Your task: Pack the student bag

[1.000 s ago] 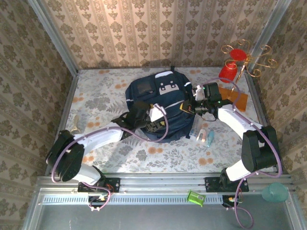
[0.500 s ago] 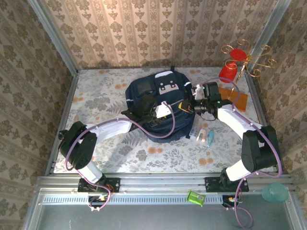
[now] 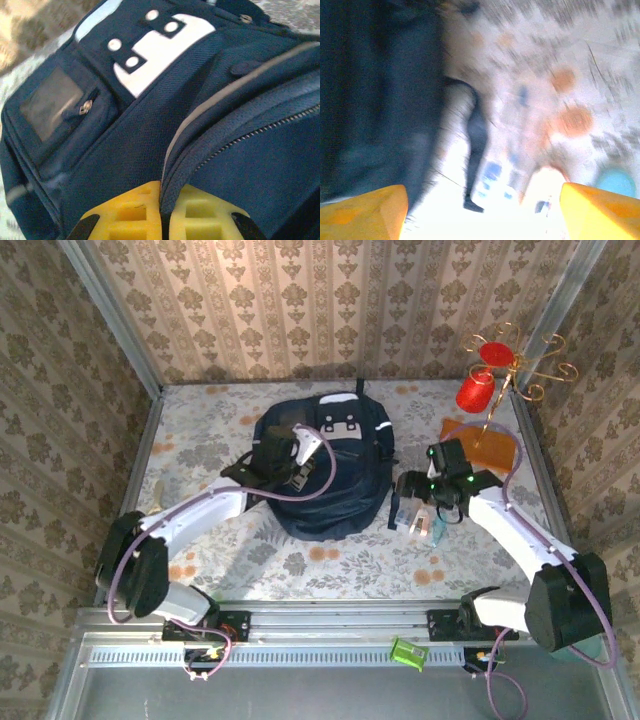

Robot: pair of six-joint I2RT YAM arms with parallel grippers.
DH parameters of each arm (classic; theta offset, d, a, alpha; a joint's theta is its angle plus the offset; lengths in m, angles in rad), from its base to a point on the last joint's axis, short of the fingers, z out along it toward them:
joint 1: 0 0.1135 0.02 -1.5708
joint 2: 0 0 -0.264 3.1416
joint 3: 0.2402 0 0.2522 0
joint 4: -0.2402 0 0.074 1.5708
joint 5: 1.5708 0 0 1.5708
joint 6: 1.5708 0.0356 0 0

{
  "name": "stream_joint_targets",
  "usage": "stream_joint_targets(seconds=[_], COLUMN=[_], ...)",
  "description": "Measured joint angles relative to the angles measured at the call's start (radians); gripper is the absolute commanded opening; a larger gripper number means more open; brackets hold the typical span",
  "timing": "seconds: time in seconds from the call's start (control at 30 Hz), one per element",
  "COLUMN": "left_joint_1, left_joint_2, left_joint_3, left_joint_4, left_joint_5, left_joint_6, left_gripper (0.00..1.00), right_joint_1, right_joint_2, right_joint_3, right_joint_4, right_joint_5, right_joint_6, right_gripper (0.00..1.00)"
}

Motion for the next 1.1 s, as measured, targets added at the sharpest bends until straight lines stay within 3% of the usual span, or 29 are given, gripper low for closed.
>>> stream_joint_targets(seconds=[0.27, 0.67, 1.1], left_joint_1=[0.016, 0.016, 0.016], left_joint_2=[-0.104, -0.104, -0.109], left_joint_3=[-0.093, -0.105, -0.111], left_joint_4=[-0.026, -0.021, -0.014], left_joint_5=[-0.016, -0.013, -0.011], left_joint_6=[-0.121, -0.143, -0.152], left_gripper=[0.0, 0.0, 0.0], right_joint_1=[0.05, 0.054, 0.033], right_joint_2=[0.084, 0.178, 0.149], right_joint_3=[-0.075, -0.078, -0.079], right_joint_4=[-0.063, -0.002, 0.008], right_joint_5=[0.111, 0.107, 0.104], right_joint_6=[0.051, 0.074, 0.067], right_gripper=[0.73, 0.5, 0.4])
